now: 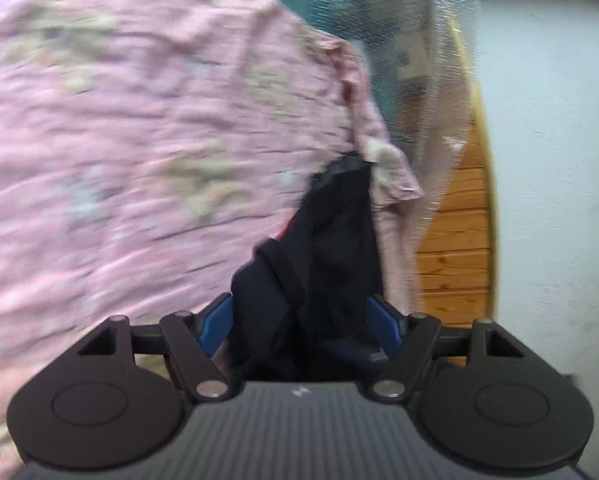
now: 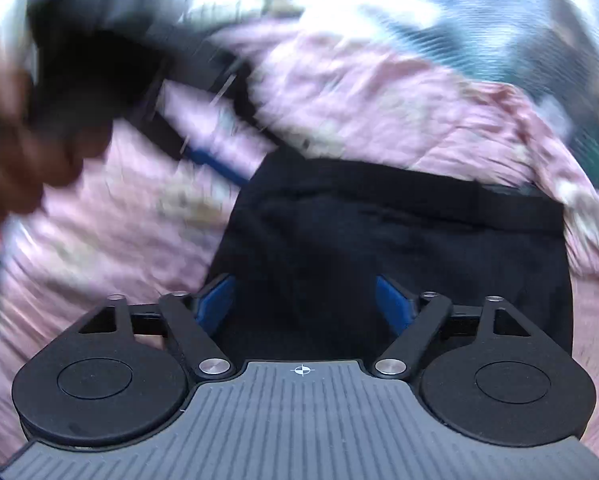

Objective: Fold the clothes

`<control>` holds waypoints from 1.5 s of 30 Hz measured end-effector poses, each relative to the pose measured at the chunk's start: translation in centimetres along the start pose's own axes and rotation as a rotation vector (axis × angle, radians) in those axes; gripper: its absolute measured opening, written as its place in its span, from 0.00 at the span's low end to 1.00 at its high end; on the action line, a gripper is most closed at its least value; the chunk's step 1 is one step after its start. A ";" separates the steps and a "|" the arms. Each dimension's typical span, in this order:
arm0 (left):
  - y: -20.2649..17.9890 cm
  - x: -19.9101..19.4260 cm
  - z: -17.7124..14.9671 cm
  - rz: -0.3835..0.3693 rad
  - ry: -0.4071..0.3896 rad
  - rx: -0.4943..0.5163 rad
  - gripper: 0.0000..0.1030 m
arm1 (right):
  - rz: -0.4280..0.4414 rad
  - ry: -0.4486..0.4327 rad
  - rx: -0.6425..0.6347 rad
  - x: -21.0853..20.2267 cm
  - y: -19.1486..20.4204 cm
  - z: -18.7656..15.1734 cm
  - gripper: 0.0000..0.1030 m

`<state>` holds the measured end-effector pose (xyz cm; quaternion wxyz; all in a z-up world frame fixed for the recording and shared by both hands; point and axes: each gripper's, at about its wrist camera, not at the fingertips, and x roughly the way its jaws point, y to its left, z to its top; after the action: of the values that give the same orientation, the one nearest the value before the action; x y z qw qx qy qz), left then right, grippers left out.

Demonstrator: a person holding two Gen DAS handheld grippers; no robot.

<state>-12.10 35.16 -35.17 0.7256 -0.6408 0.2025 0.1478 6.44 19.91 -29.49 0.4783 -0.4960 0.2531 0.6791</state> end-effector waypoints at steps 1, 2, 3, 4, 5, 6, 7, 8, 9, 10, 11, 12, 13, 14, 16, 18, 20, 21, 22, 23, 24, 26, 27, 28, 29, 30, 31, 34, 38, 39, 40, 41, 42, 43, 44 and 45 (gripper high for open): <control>-0.7 -0.1 0.2 -0.012 -0.008 0.023 0.70 | -0.015 0.030 -0.031 1.2 0.4 0.2 0.31; -1.3 -0.5 0.3 -0.028 -0.021 0.041 0.70 | 0.002 0.024 0.035 1.0 -0.9 -0.1 0.13; -1.8 -1.0 0.3 -0.043 -0.035 0.055 0.73 | 0.016 0.012 0.105 0.8 -2.2 -0.4 0.07; -2.2 -1.5 0.2 -0.059 -0.049 0.068 0.75 | 0.011 -0.041 0.204 -0.6 -4.1 -1.2 0.06; -2.4 -1.7 0.1 -0.066 -0.058 0.077 0.80 | -0.002 -0.080 0.282 -1.9 -5.6 -2.1 0.04; -2.4 -1.7 -0.2 -0.061 -0.060 0.079 0.85 | -0.016 -0.119 0.359 -3.2 -7.1 -3.0 0.03; -2.2 -1.3 -0.5 -0.050 -0.053 0.077 0.85 | -0.031 -0.145 0.430 -4.1 -8.5 -4.2 0.03; -1.9 -0.6 -0.8 -0.030 -0.034 0.071 0.85 | -0.046 -0.170 0.501 -5.1 -10.0 -5.5 0.03; -1.7 0.2 -1.1 -0.015 -0.014 0.073 0.84 | -0.058 -0.197 0.571 -6.1 -11.4 -6.7 0.03; -1.9 1.3 -1.4 -0.006 0.009 0.085 0.84 | -0.049 -0.230 0.642 -6.8 -12.5 -8.0 0.03; -2.1 2.3 -1.8 0.002 0.031 0.097 0.84 | -0.049 -0.254 0.713 -7.3 -13.5 -9.3 0.03; -2.5 3.3 -2.1 0.017 0.048 0.121 0.84 | -0.054 -0.267 0.759 -7.7 -13.9 -10.3 0.03; -3.2 4.1 -2.4 0.039 0.054 0.161 0.84 | -0.060 -0.281 0.806 -8.0 -14.4 -11.3 0.03; -3.9 4.6 -2.7 0.062 0.055 0.200 0.85 | -0.064 -0.293 0.851 -8.3 -14.9 -12.3 0.03; -4.7 5.0 -3.0 0.136 0.033 0.258 0.84 | -0.062 -0.303 0.887 -8.6 -15.0 -13.4 0.03; -4.5 4.3 -3.4 0.175 -0.001 0.278 0.84 | -0.061 -0.307 0.886 -8.8 -14.4 -13.4 0.03; -3.6 3.2 -3.5 0.196 -0.023 0.261 0.85 | -0.059 -0.332 0.868 -9.4 -13.8 -13.2 0.03; -2.9 2.7 -3.4 0.198 -0.026 0.239 0.84 | -0.044 -0.354 0.857 -8.9 -13.9 -12.3 0.03; -2.2 2.2 -3.2 0.198 -0.025 0.214 0.84 | -0.026 -0.370 0.838 -9.1 -13.1 -11.5 0.03; -1.5 1.9 -3.0 0.195 -0.023 0.188 0.84 | -0.007 -0.387 0.818 -9.2 -12.4 -10.6 0.03; -0.9 1.8 -2.8 0.190 -0.018 0.162 0.83 | 0.012 -0.403 0.799 -9.4 -11.6 -9.8 0.03; -0.6 1.8 -2.4 0.163 -0.004 0.139 0.81 | 0.034 -0.410 0.765 -8.9 -10.1 -8.4 0.04; -0.9 2.1 -2.3 0.149 0.010 0.150 0.77 | 0.040 -0.403 0.749 -8.4 -9.3 -7.8 0.04; -1.3 2.5 -2.3 0.147 0.029 0.170 0.71 | 0.045 -0.397 0.733 -7.9 -8.6 -7.2 0.04; -1.7 3.0 -2.3 0.150 0.052 0.192 0.46 | 0.050 -0.389 0.719 -7.3 -7.9 -6.6 0.04; -2.1 3.5 -2.2 0.152 0.079 0.205 0.15 | 0.049 -0.379 0.718 -6.9 -7.4 -6.5 0.04; -2.4 3.9 -2.1 0.146 0.102 0.207 0.05 | 0.041 -0.372 0.724 -6.6 -7.1 -6.5 0.04; -3.3 2.8 -0.7 0.095 0.056 0.190 0.06 | 0.009 -0.375 0.763 -6.7 -6.9 -7.1 0.04; -2.0 1.1 3.0 0.140 -0.075 0.056 0.07 | -0.055 -0.449 0.902 -8.7 -8.5 -8.6 0.04; -1.3 0.7 3.9 0.160 -0.097 0.029 0.08 | -0.072 -0.434 0.931 -8.3 -8.8 -8.9 0.04; -0.8 0.3 4.4 0.170 -0.108 0.030 0.10 | -0.088 -0.419 0.960 -8.0 -9.1 -9.2 0.04; -0.8 -0.2 4.6 0.187 -0.112 0.066 0.17 | -0.105 -0.403 0.988 -7.7 -9.3 -9.5 0.04; -1.1 -0.7 4.4 0.204 -0.101 0.134 0.24 | -0.120 -0.380 1.002 -7.1 -9.5 -9.8 0.04; -1.5 -1.2 3.7 0.213 -0.077 0.220 0.28 | -0.133 -0.362 1.011 -6.6 -9.6 -10.2 0.04; -2.0 -1.7 3.1 0.222 -0.053 0.305 0.38 | -0.139 -0.356 1.021 -6.4 -9.6 -10.5 0.04; -2.4 -2.0 2.2 0.231 -0.022 0.389 0.48 | -0.139 -0.365 1.030 -6.7 -9.7 -10.7 0.04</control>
<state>-12.43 37.12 -31.91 0.8158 -0.4599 0.2914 0.1949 20.13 12.48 -26.22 0.7390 -0.0875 0.4321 0.5094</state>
